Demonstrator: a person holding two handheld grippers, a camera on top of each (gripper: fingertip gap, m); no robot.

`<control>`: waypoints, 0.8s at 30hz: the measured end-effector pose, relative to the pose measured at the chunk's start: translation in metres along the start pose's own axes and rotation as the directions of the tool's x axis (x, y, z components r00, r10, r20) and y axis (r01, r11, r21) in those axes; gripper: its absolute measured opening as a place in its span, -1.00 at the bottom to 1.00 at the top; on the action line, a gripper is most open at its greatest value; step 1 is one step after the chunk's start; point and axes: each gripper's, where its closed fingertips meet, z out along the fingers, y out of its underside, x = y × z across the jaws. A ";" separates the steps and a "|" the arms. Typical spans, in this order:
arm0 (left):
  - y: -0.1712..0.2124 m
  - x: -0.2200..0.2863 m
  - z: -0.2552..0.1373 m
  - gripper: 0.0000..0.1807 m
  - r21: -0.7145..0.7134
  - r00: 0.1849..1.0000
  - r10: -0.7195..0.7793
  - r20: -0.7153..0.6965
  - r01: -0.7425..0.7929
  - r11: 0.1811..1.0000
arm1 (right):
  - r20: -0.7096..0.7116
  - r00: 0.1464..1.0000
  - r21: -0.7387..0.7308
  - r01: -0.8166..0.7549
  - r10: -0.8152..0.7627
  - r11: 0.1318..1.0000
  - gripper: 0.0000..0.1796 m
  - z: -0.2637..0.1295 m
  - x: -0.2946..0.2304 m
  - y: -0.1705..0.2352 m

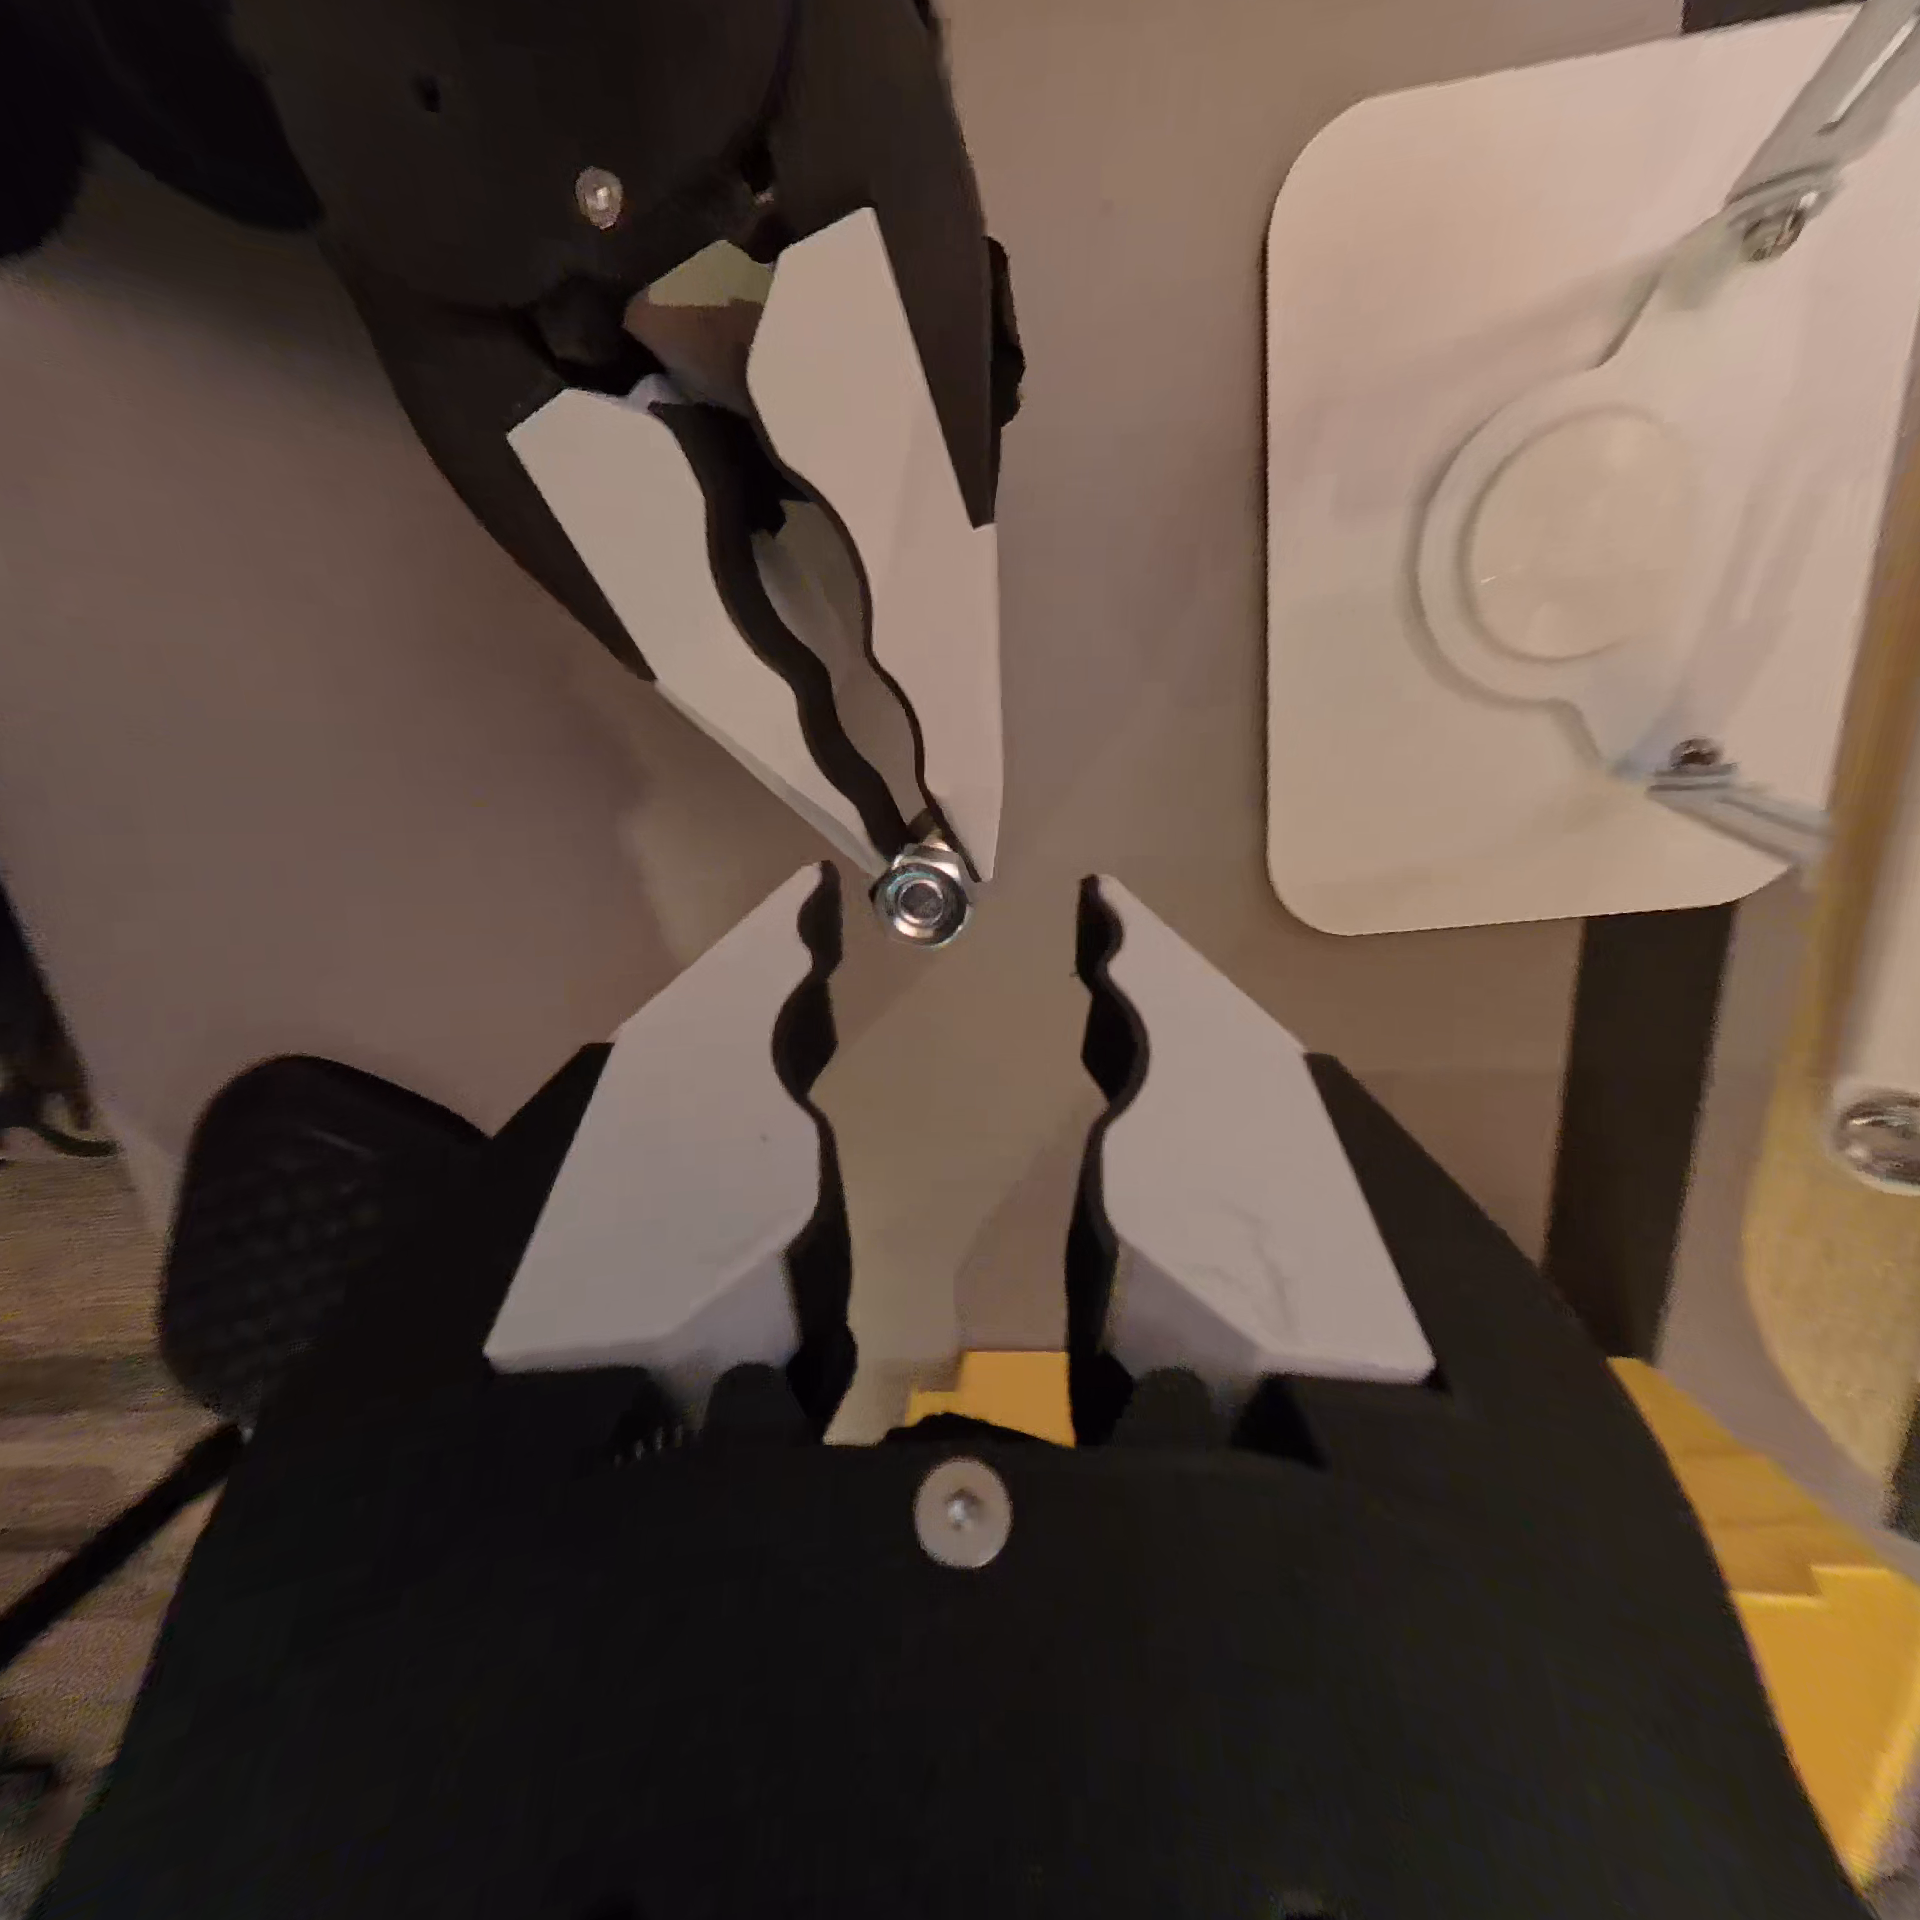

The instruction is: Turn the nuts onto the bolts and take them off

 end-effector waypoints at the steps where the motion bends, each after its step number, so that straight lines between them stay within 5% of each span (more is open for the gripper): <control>1: 0.001 0.000 0.000 -0.92 -0.003 1.000 0.001 0.000 -0.001 1.000 | -0.018 0.999 -0.003 0.042 -0.042 0.999 -0.45 -0.002 0.001 0.000; 8: 0.002 -0.001 0.000 -0.92 -0.001 1.000 -0.008 -0.001 0.008 1.000 | -0.100 0.911 -0.092 0.393 -0.401 0.915 -0.54 -0.006 -0.002 0.003; 14: 0.002 -0.001 0.000 -0.92 -0.004 1.000 -0.002 -0.003 0.002 1.000 | -0.093 0.895 -0.105 0.428 -0.437 0.898 -0.83 0.001 -0.003 0.003; 17: 0.003 0.000 0.001 -0.92 -0.009 1.000 0.001 -0.003 -0.001 1.000 | -0.064 0.943 -0.084 0.321 -0.326 0.943 -0.83 0.002 -0.003 0.004; 20: 0.004 -0.004 0.000 -0.92 -0.010 1.000 -0.010 0.008 0.010 1.000 | -0.013 0.999 -0.015 0.043 -0.043 0.999 -0.82 0.003 -0.001 0.000; 24: 0.003 -0.006 -0.002 -0.92 0.001 1.000 -0.021 0.010 0.021 1.000 | 0.075 0.986 0.054 -0.152 0.148 0.987 -0.82 0.002 -0.002 -0.004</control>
